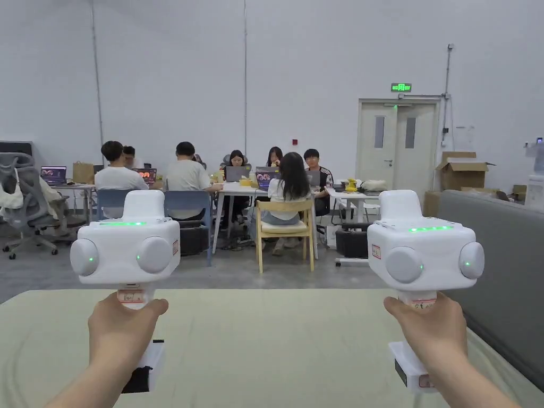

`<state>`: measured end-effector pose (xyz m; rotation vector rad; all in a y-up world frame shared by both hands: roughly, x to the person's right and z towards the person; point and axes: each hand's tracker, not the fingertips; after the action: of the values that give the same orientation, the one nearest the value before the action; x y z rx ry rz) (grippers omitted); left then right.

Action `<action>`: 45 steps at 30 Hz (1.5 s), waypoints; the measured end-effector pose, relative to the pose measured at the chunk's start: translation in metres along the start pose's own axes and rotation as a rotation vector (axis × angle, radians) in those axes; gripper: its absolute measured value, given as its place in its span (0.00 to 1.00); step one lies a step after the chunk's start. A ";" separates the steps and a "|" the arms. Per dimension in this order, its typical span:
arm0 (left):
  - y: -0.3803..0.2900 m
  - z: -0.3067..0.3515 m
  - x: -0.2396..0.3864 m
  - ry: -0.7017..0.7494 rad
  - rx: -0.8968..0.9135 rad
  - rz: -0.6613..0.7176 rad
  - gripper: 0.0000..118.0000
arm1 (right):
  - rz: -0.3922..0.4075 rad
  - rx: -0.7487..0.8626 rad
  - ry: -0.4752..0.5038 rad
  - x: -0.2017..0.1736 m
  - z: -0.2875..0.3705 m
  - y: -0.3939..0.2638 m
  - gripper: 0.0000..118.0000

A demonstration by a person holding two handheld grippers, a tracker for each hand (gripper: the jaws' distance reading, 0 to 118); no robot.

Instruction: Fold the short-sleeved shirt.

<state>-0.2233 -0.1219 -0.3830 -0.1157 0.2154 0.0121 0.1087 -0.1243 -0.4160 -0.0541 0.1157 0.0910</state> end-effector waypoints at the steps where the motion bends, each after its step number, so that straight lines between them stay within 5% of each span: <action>1: 0.000 0.000 0.000 0.000 0.002 0.001 1.00 | -0.005 -0.005 0.000 0.000 0.000 0.000 1.00; 45: -0.001 0.002 -0.006 -0.001 0.013 0.038 1.00 | -0.049 -0.001 0.016 0.010 -0.006 -0.004 1.00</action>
<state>-0.2288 -0.1222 -0.3797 -0.0986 0.2161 0.0487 0.1181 -0.1276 -0.4230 -0.0588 0.1300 0.0416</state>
